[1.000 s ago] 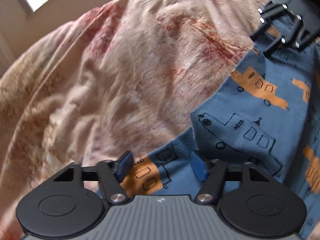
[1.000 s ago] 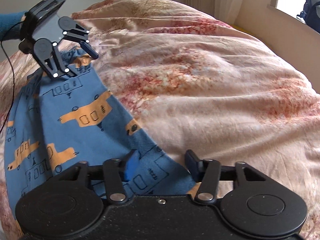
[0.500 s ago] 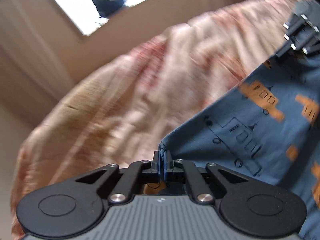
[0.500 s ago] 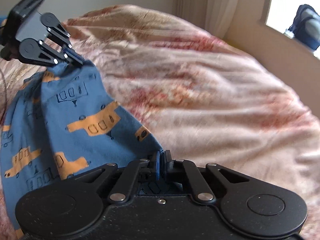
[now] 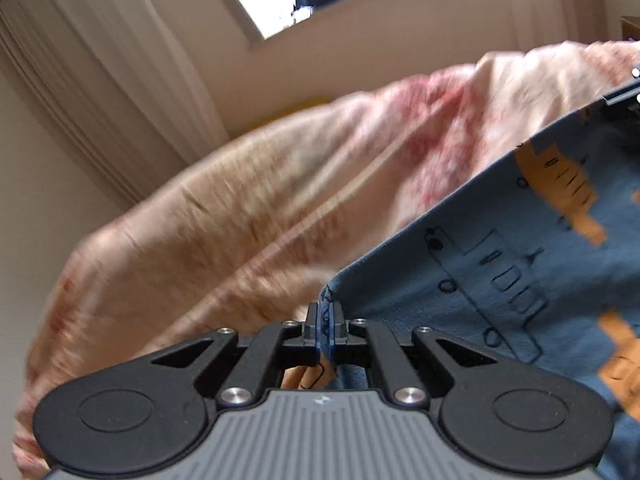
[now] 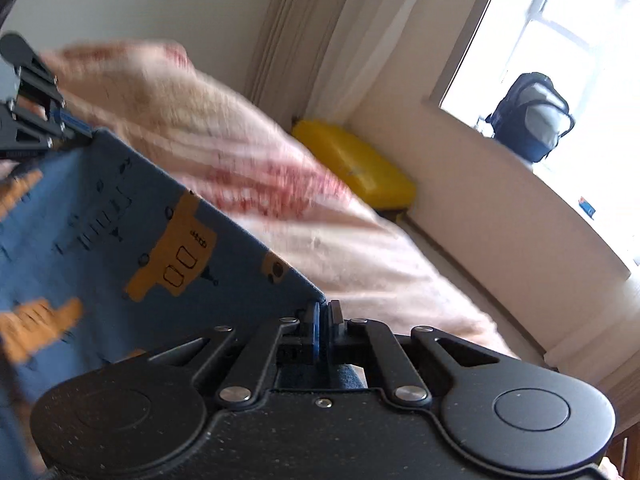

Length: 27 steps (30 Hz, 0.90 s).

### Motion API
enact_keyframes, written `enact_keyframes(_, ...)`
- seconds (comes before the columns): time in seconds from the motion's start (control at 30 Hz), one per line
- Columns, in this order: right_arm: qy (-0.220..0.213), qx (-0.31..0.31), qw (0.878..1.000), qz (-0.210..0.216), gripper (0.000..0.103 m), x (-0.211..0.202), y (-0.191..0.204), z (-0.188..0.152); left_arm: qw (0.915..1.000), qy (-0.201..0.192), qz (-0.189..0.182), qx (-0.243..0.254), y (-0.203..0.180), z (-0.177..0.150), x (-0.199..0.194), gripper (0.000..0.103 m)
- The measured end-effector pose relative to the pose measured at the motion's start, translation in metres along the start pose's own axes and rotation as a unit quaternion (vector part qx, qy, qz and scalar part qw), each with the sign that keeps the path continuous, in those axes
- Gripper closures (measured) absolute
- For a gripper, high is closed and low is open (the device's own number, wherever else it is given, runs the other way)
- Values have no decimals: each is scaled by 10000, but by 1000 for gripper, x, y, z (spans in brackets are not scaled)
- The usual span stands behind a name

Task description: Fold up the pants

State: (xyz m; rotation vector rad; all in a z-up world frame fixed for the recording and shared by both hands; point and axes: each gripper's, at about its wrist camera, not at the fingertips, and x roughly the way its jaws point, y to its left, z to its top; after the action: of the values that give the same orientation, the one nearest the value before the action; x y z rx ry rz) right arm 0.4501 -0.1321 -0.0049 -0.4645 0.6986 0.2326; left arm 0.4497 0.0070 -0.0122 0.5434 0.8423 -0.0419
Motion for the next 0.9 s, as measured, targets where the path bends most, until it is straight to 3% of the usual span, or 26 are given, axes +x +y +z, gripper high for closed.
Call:
enact_keyframes(0.17,224,21,9997,6,100,36,4,-8,10000,38,-80,-26,-9,-6,21,99)
enact_keyframes(0.27,183,53,9998,97,100,39,0,-11,9991,-75,-411,-34,6,-9,21,92)
enact_keyframes(0.3,155,124,9997,156,98,37,-3,-12,9982,-116,-583,-106,16,-11,20,84)
enact_keyframes(0.37,88,150,9991,390,92,26,-4,-13,9972,-219,-642,-323,34,-14,13,31)
enact_keyframes(0.43,-39,16,9985,549,74,15,-5,-12,9949,-509,-620,-606,55,-21,5,12)
enact_keyframes(0.5,-238,-11,9980,582,40,6,-10,-9,9908,-617,-803,-903,80,-27,1,12)
enact_keyframes(0.6,-512,189,9952,817,23,-2,-18,0,9846,-548,-1064,-1276,107,-33,0,12)
enact_keyframes(0.7,-585,113,9934,976,19,4,-14,12,9788,-391,-1524,-1308,121,-39,5,14)
enact_keyframes(0.8,-375,65,9933,1095,20,19,-5,20,9803,-225,-1680,-1016,119,-46,9,26)
enact_keyframes(0.9,-233,23,9927,1183,33,28,0,20,9787,-37,-1879,-824,113,-54,11,36)
